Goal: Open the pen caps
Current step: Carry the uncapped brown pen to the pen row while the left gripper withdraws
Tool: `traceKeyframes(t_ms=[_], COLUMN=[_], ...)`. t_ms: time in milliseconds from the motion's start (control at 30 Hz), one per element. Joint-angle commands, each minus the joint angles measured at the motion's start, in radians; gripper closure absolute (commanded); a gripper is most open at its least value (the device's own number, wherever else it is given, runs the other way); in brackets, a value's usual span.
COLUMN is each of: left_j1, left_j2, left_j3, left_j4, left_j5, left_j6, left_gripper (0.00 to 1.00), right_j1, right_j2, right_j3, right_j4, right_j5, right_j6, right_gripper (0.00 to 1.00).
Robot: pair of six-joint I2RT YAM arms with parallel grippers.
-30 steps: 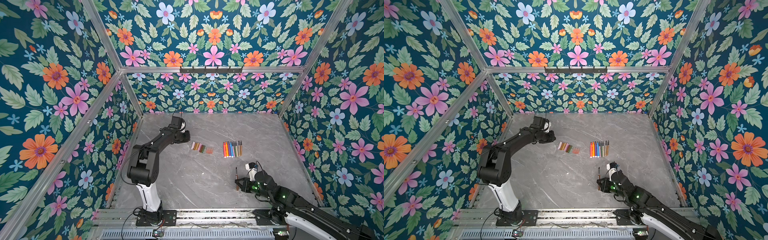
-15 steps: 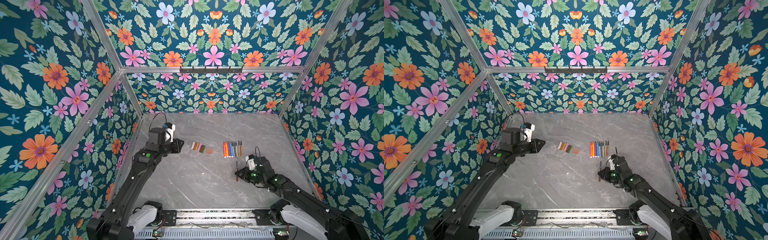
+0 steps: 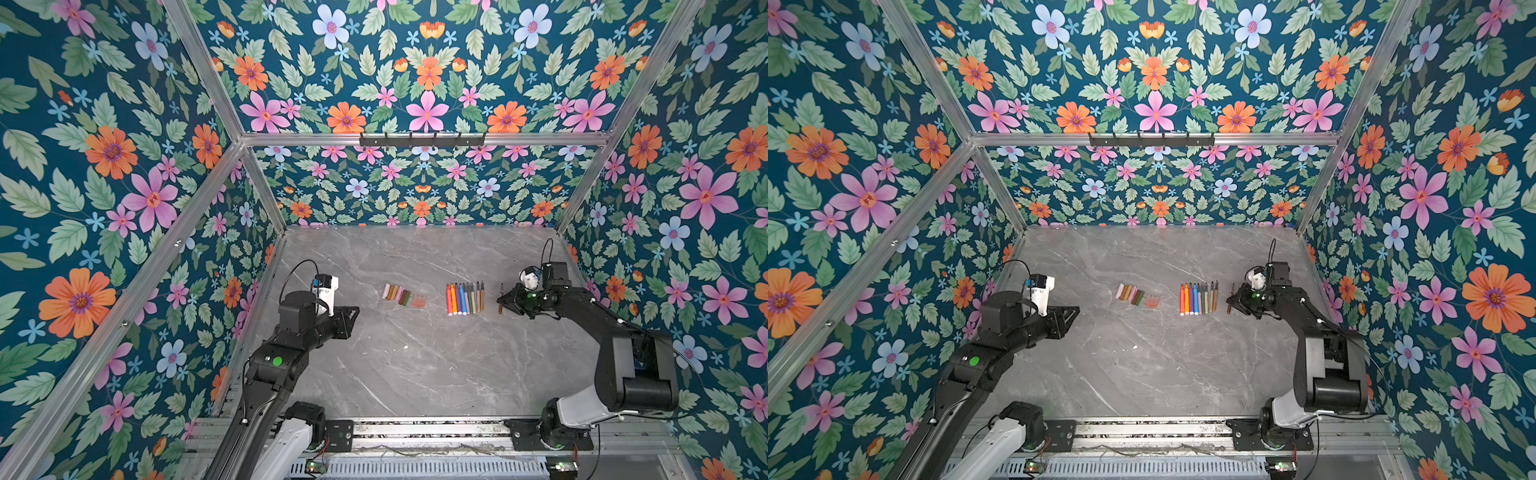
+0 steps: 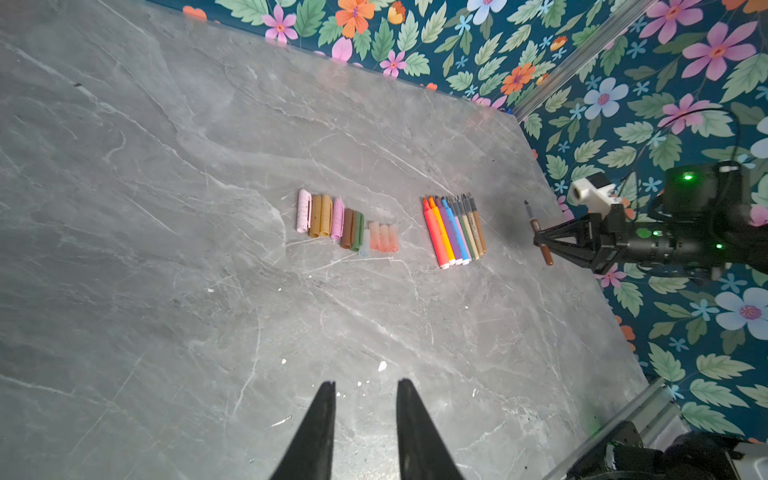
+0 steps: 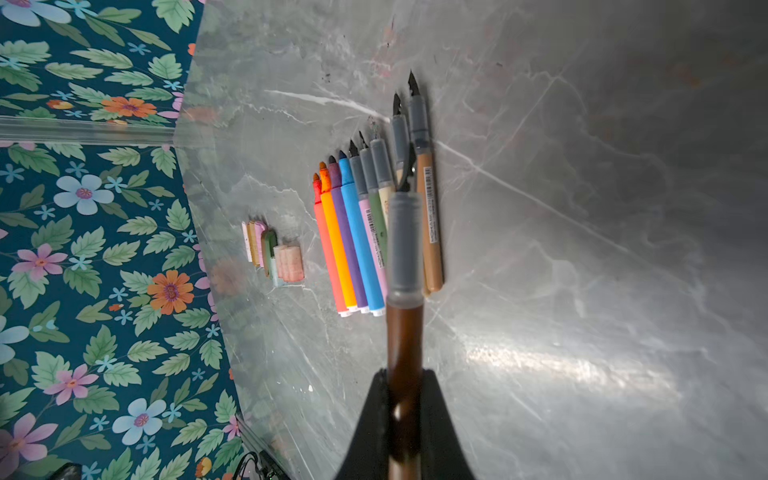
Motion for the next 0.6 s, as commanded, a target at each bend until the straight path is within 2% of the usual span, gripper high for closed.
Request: traceKeyframes(t_ms=[0, 233, 400, 567], left_j1=[0.002, 0.000, 0.001, 0.001], left_j2=[-0.008, -0.029, -0.047, -0.034], left_j3=[0.003, 0.002, -0.002, -0.001], left_j4=[0.020, 0.017, 0.020, 0.021], left_j5=[-0.011, -0.005, -0.005, -0.007], left_j6=[0.006, 0.011, 0.012, 0.012], left_gripper=[0.71, 0.71, 0.70, 0.70], right_j1=[0.000, 0.000, -0.004, -0.002], right_j2=[0.075, 0.223, 0.304, 0.332], right_j3=[0.045, 0.097, 0.115, 0.129], right_j4=[0.009, 0.009, 0.067, 0.087], right_j5=[0.013, 0.093, 0.033, 0.025], right_j6=[-0.042, -0.090, -0.058, -0.031], right_gripper=[1.00, 1.00, 1.00, 1.00])
